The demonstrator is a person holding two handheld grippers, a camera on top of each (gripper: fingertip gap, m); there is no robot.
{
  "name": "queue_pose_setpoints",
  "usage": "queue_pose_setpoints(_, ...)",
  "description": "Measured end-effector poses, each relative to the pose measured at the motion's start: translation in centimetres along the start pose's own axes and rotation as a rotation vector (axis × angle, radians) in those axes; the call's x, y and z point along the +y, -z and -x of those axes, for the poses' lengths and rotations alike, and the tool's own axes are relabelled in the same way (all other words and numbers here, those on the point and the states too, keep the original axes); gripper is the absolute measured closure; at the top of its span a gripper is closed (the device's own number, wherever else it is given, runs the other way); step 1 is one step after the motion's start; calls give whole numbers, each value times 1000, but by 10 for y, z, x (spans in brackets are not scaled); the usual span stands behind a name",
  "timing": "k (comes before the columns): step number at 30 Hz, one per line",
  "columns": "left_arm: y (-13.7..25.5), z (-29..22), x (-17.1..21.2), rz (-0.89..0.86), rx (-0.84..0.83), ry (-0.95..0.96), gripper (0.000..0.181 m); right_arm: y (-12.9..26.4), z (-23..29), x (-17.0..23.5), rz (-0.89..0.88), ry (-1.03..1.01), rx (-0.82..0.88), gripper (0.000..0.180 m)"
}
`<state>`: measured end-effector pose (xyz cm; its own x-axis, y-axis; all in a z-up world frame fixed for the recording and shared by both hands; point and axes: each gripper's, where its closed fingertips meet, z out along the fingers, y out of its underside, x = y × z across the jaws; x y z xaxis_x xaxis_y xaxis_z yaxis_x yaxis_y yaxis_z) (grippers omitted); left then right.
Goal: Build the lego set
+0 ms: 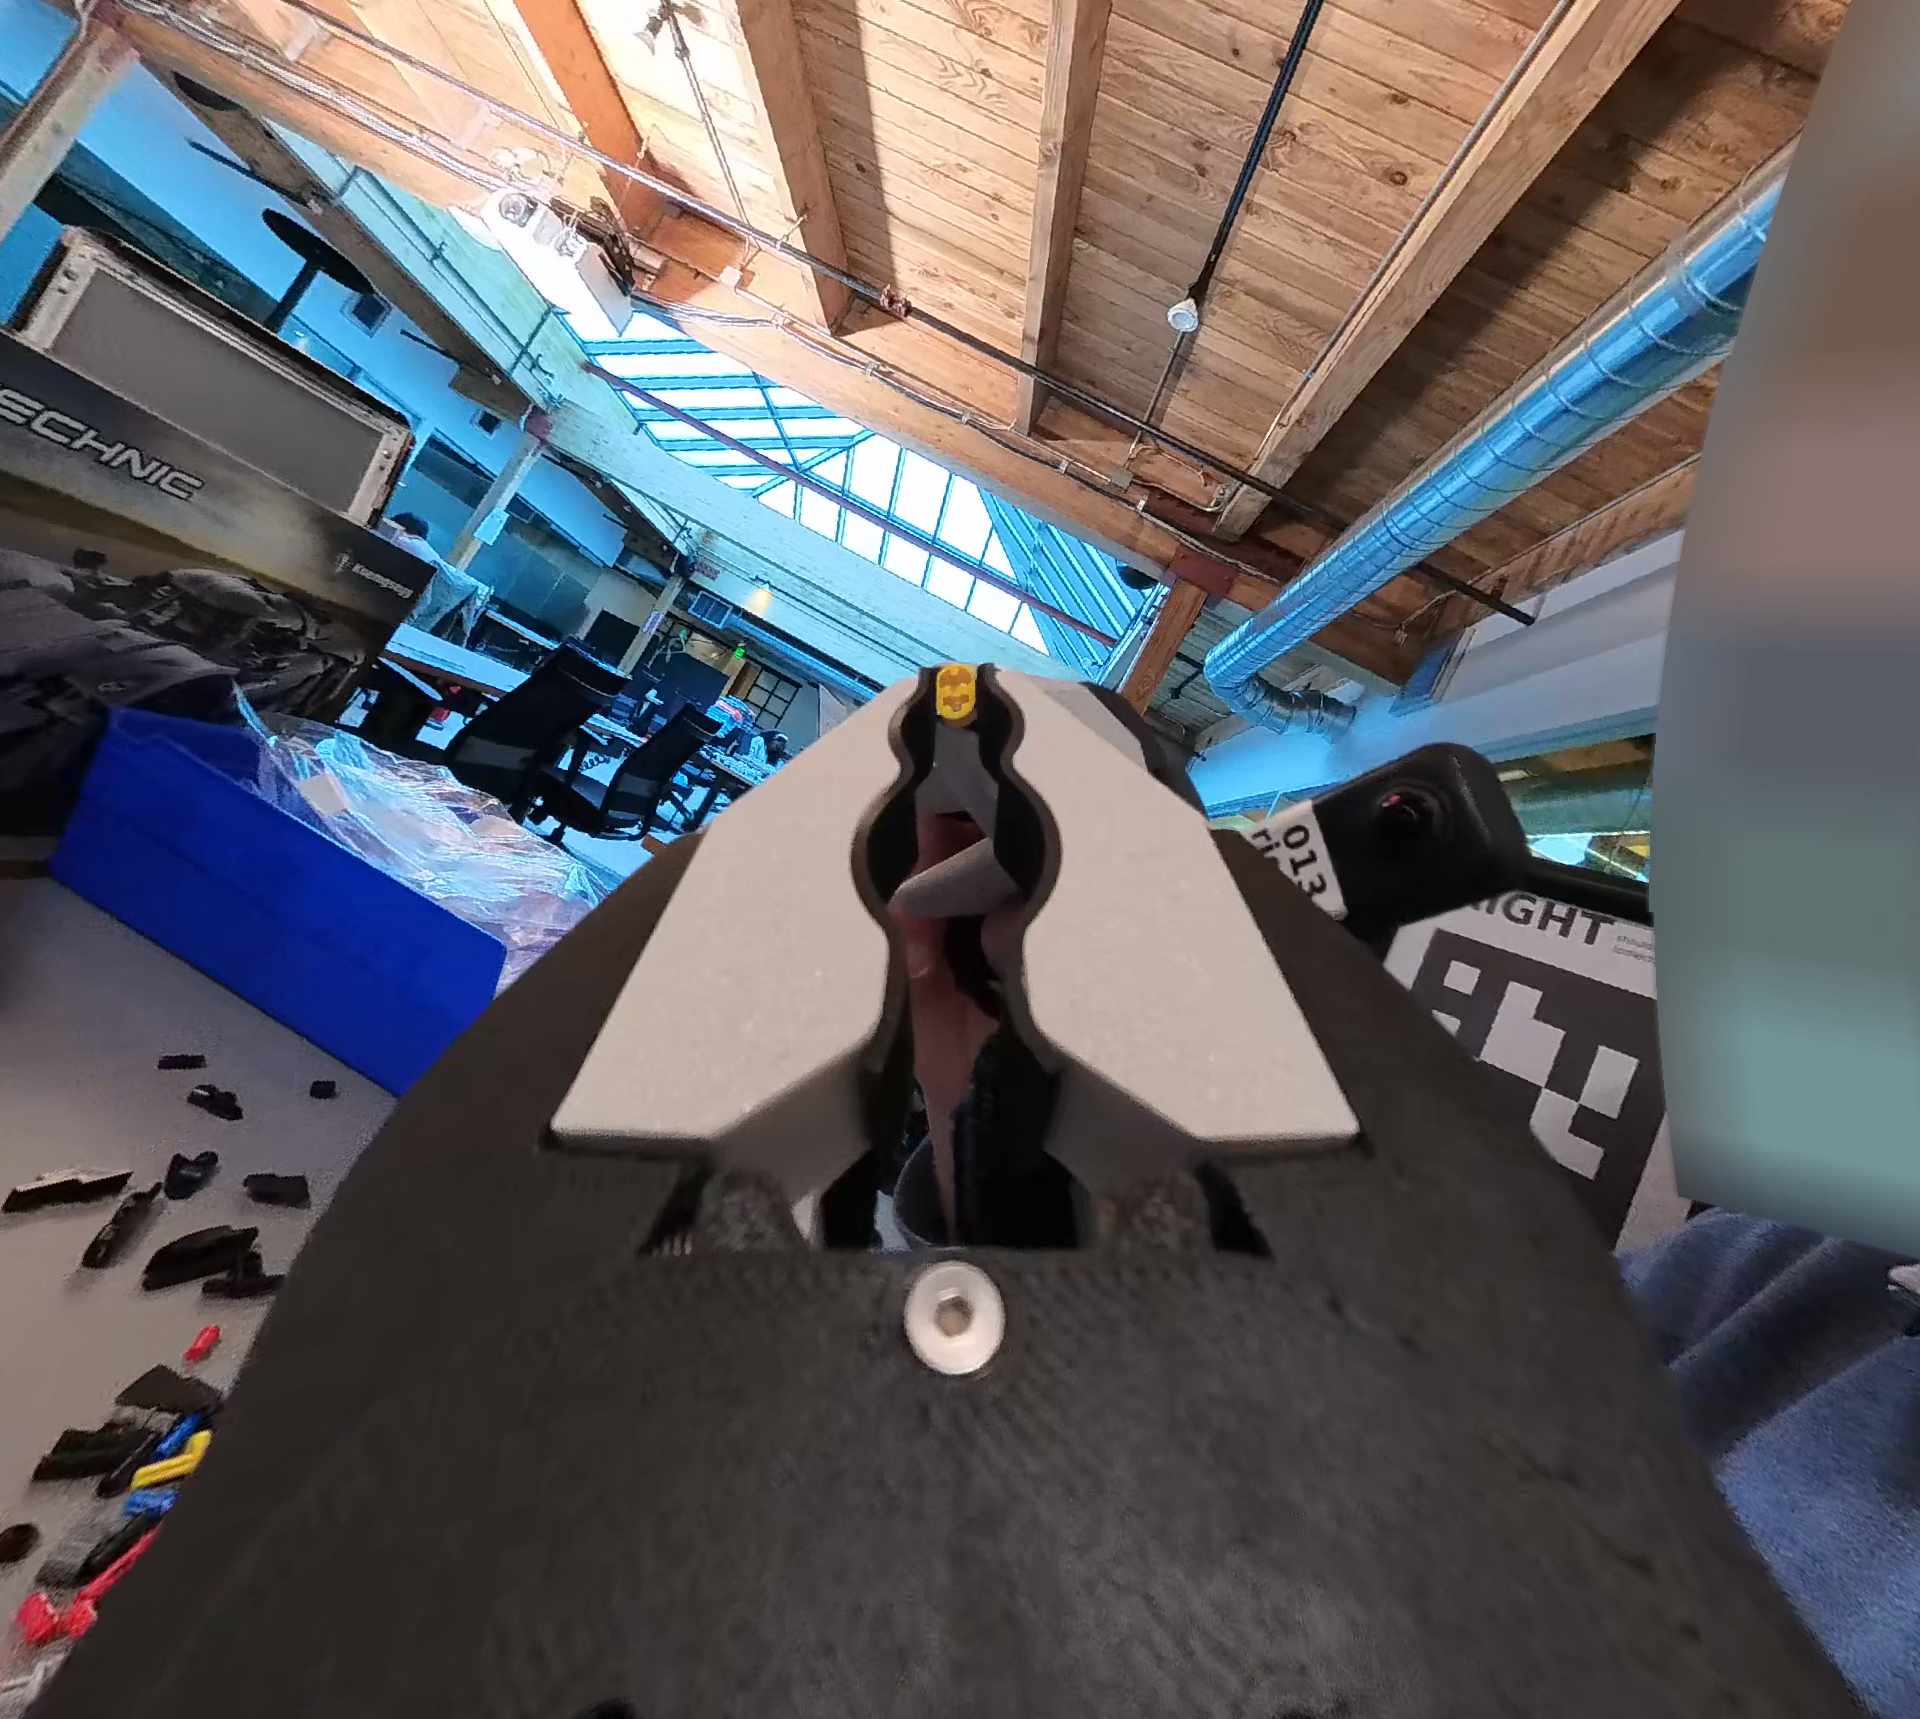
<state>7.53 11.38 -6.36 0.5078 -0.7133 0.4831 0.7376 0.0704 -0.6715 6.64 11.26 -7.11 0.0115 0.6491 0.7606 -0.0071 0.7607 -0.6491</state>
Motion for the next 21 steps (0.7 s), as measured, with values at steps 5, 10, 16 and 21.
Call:
queue_pose_setpoints(5, 0, -3, 0, 16, -33, -128, 170, 5, 0, -4, -80, -185, -126, 176)
queue_pose_setpoints(10, 2, -9, -4, 59, -80, -355, 166, 15, -5, -8, -201, -459, -333, 176)
queue_pose_setpoints(16, 5, -16, -1, 175, -145, -821, 160, 30, -1, -10, -375, -777, -697, 176)
queue_pose_setpoints(21, 0, -33, 21, 325, -111, -1266, 159, 41, 8, -9, -515, -910, -964, 176)
